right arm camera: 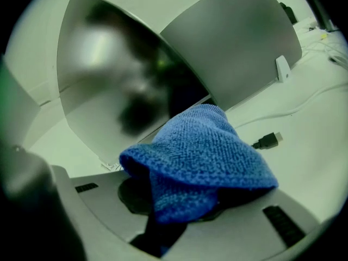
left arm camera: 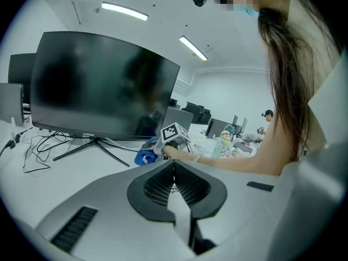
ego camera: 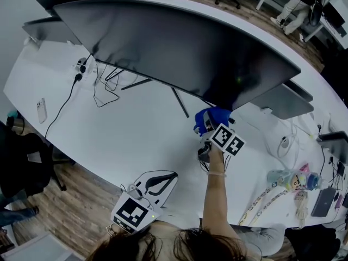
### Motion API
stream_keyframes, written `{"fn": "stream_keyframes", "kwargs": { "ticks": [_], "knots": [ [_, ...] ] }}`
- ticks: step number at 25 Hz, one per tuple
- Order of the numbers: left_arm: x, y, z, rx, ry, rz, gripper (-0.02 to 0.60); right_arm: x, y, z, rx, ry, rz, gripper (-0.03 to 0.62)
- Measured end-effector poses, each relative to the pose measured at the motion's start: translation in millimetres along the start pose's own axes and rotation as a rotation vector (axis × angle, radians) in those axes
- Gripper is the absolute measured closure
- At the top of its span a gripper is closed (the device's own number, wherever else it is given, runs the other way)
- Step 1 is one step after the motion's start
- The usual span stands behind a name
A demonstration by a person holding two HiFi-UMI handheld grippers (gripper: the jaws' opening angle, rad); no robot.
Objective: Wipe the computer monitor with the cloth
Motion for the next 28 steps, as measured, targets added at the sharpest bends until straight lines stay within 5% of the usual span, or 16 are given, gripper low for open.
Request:
{"fn": "stream_keyframes", "kwargs": {
  "ticks": [28],
  "knots": [
    [-1,-38,-46,-0.013,0.015,0.022,0.572,16,30,-37,0.02,0.005,0.028,0.497]
  ]
}}
Point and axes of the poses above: the fingertips, and each gripper's own axes: y forward along the fingers, z to its right, x out of its underside, the point moved 7 cm from there along -y, backward along the fingers, and after that the axes turned 4 degrees about y, right-handed, at the moved point
